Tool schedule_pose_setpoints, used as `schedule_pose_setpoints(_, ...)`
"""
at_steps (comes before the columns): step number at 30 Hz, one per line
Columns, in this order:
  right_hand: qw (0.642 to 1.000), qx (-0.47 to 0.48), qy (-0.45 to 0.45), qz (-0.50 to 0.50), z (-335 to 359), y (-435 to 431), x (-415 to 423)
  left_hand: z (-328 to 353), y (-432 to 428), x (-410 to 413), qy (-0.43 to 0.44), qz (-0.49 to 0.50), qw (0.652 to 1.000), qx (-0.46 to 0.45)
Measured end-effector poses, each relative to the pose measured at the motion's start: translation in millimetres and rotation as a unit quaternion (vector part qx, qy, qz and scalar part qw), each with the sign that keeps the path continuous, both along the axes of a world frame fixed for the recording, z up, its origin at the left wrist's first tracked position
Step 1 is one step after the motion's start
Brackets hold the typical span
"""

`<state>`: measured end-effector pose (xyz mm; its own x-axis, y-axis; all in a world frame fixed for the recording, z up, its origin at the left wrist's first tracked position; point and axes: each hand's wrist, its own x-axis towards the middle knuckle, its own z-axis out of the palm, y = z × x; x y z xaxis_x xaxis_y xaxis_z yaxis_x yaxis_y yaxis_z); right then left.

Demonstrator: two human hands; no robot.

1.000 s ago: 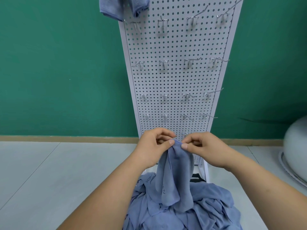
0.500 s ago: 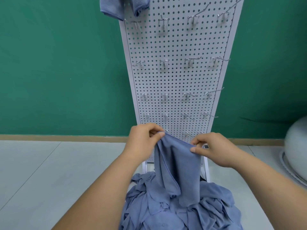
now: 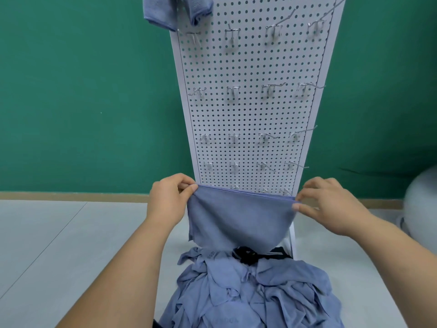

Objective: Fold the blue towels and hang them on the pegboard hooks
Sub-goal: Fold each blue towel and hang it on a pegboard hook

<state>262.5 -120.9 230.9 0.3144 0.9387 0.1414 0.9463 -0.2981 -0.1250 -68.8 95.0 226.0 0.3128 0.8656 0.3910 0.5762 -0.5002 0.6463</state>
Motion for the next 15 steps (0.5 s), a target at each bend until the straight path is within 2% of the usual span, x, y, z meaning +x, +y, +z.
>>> schedule_pose_setpoints(3,0.994,0.071,-0.051,-0.058,-2,1,0,1,-4,4,0.019,-0.005,1.000,0.005)
schedule_pose_setpoints(7,0.977,0.198,0.059,-0.049,13,-2,-3,-1,-5,4,0.077,0.002,0.997,0.011)
schedule_pose_setpoints(10,0.965,0.235,0.099,-0.056,22,-7,-7,-1,-5,6,0.115,0.006,0.993,0.019)
schedule_pose_setpoints(15,0.967,0.248,0.011,-0.059,19,-8,-9,5,-13,12,0.121,0.013,0.990,0.069)
